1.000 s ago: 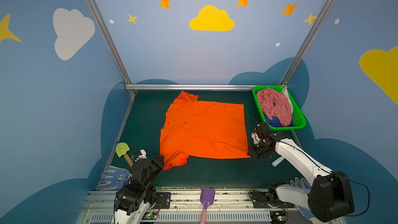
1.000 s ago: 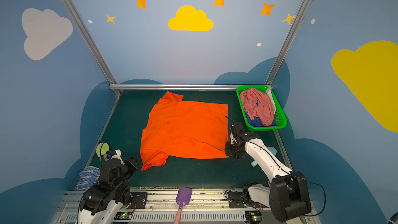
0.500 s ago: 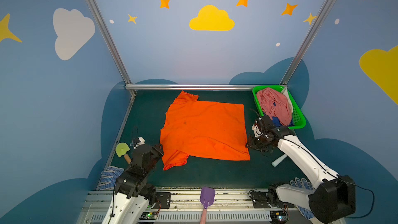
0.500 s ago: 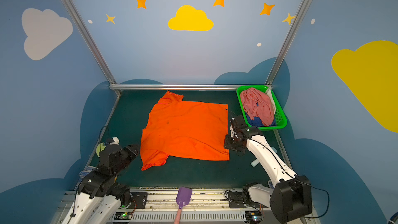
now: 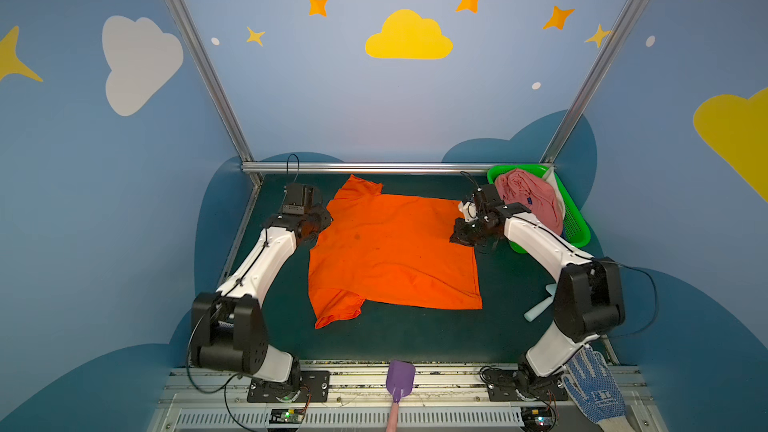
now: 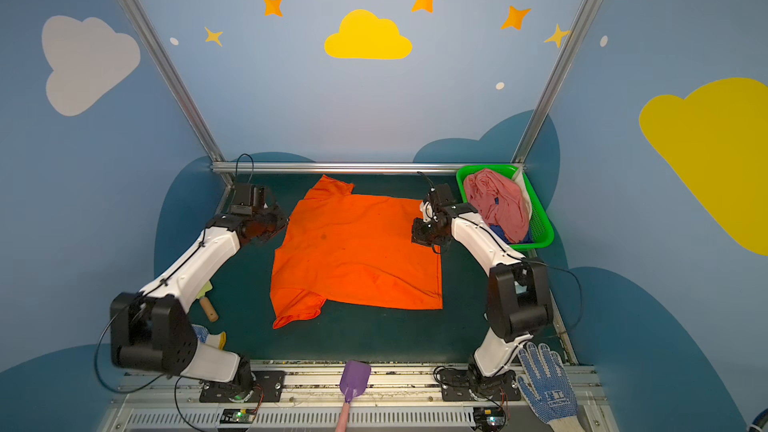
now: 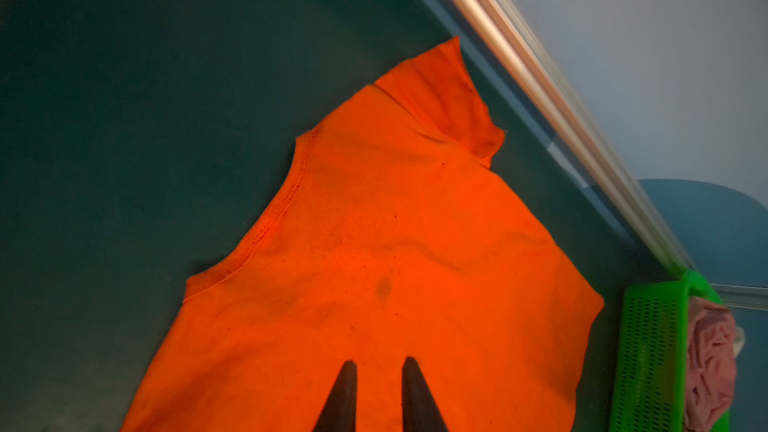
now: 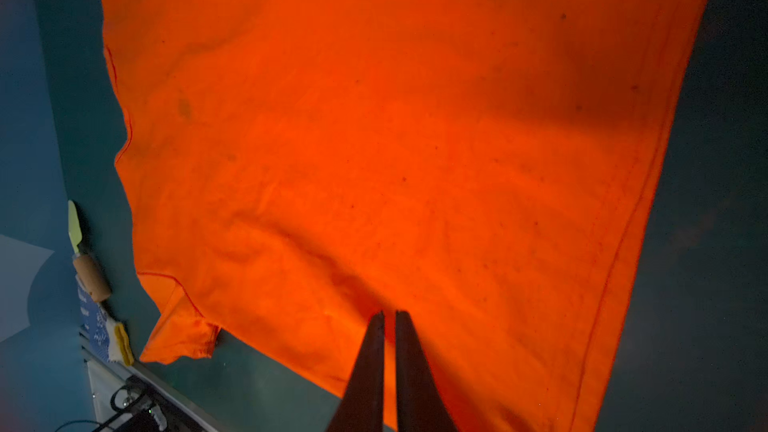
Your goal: Fold and stack the t-shirts
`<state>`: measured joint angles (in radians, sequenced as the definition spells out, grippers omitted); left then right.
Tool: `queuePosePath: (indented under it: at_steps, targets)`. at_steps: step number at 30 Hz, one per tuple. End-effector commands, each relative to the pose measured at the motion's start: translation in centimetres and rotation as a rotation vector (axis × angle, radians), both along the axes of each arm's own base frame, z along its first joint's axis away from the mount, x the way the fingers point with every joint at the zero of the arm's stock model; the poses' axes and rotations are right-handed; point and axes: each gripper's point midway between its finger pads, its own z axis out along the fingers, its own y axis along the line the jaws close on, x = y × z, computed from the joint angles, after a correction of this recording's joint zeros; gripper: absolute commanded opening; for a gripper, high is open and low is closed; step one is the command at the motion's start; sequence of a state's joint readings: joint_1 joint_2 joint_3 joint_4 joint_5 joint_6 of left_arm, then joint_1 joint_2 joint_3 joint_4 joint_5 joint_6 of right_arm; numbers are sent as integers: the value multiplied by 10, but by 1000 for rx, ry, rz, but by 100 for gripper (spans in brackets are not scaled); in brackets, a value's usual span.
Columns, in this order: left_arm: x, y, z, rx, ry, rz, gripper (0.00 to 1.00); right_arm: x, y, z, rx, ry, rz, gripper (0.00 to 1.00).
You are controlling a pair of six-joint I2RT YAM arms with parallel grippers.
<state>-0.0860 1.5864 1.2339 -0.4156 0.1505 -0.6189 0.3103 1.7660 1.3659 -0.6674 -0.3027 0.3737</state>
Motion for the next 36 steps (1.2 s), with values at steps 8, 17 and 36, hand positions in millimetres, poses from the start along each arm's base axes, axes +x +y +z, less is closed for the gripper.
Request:
queuePosePath:
  at_steps: [8,17,36]
  targets:
    - [94,-20,-80,-177,94,-122,15,31,-11,-57,-68,115,-5,15]
    - [107,12,-143,-222,178,14,11,39,-26,-90,-120,193,-48,17]
    - [8,45,-188,-176,376,231,11,54,-24,-107,-147,260,-54,23]
